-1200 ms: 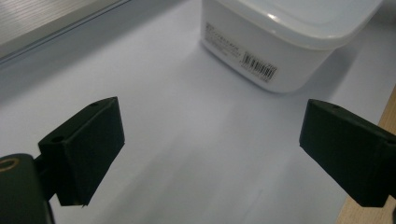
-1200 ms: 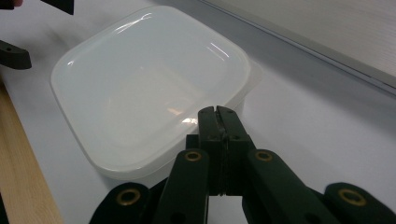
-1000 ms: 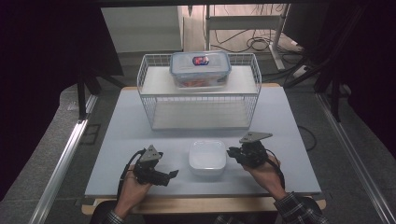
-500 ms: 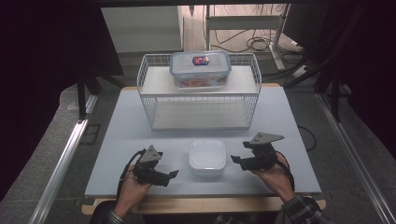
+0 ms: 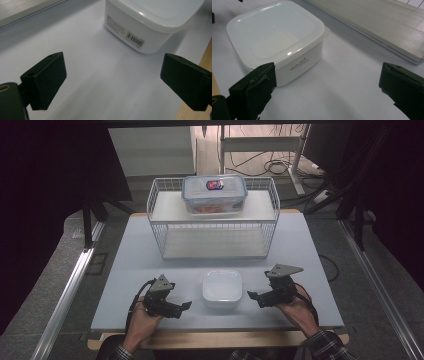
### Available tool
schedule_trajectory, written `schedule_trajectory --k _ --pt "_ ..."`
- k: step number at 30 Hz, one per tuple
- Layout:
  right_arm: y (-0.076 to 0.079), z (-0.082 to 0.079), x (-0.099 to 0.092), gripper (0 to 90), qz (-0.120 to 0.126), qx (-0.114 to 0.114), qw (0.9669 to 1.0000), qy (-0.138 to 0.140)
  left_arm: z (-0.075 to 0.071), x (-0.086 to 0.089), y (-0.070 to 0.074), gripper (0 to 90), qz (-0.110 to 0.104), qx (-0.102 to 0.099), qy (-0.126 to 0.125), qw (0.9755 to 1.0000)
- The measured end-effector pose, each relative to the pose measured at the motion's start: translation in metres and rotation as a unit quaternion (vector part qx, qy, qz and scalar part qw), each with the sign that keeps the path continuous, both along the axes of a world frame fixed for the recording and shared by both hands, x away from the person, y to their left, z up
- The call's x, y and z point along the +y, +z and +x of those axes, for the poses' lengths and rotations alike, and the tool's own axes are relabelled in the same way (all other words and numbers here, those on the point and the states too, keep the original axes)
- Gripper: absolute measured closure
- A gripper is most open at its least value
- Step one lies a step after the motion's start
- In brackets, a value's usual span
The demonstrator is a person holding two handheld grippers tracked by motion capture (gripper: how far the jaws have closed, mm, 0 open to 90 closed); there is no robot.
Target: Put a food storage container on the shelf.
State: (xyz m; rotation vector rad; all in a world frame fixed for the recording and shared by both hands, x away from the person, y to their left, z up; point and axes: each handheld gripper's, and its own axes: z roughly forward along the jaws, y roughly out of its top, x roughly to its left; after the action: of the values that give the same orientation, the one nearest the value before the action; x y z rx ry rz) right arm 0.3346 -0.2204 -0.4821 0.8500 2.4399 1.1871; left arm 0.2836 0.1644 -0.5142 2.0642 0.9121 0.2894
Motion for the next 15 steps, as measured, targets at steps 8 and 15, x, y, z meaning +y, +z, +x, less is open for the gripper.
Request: schedule_trajectory --k 8,15 --pt "0.008 -0.003 0.012 1.0 -0.004 -0.011 0.9999 0.005 0.012 -0.01 0.017 2.7 -0.025 0.007 -0.02 0.9995" --pt "0.013 -0.001 0.019 4.3 0.002 0.002 0.9999 0.011 0.028 -0.017 0.02 5.8 -0.034 0.02 -0.023 0.9989"
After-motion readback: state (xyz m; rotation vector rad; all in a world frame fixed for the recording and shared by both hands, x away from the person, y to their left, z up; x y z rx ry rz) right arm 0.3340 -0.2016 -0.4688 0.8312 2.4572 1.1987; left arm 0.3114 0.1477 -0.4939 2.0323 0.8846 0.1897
